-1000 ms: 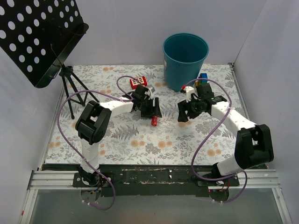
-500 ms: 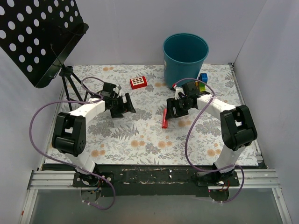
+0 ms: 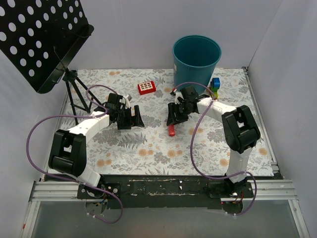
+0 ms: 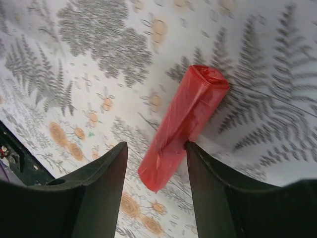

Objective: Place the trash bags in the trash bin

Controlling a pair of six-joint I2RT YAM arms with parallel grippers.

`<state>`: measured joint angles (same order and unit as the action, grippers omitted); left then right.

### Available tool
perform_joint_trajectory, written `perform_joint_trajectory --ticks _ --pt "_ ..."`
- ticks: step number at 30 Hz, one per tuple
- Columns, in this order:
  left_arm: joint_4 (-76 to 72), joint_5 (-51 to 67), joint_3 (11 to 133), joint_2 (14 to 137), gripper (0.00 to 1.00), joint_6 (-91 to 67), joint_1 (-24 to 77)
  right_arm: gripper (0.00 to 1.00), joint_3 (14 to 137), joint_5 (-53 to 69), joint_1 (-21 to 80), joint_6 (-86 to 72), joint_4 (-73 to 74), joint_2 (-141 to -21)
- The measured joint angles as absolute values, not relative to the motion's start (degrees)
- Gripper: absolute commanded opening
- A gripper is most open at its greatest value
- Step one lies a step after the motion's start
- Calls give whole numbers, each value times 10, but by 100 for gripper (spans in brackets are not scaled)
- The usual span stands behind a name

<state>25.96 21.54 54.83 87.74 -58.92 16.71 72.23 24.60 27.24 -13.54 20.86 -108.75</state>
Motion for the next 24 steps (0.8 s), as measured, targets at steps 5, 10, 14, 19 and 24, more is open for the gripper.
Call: perform_joint_trajectory --ticks 5,10,14,19,24 --pt "254 217 548 879 82 -587 164 58 752 248 317 -142 203 -1090" --pt "240 235 562 922 80 -595 162 54 745 234 320 -143 203 -1079" --pt "236 245 589 979 80 -599 159 53 737 209 306 -137 204 -1058" --pt "236 247 617 1001 80 -604 141 61 738 204 298 -133 201 -1061" --pt "235 241 629 999 80 -603 125 74 757 212 307 -135 197 -1088"
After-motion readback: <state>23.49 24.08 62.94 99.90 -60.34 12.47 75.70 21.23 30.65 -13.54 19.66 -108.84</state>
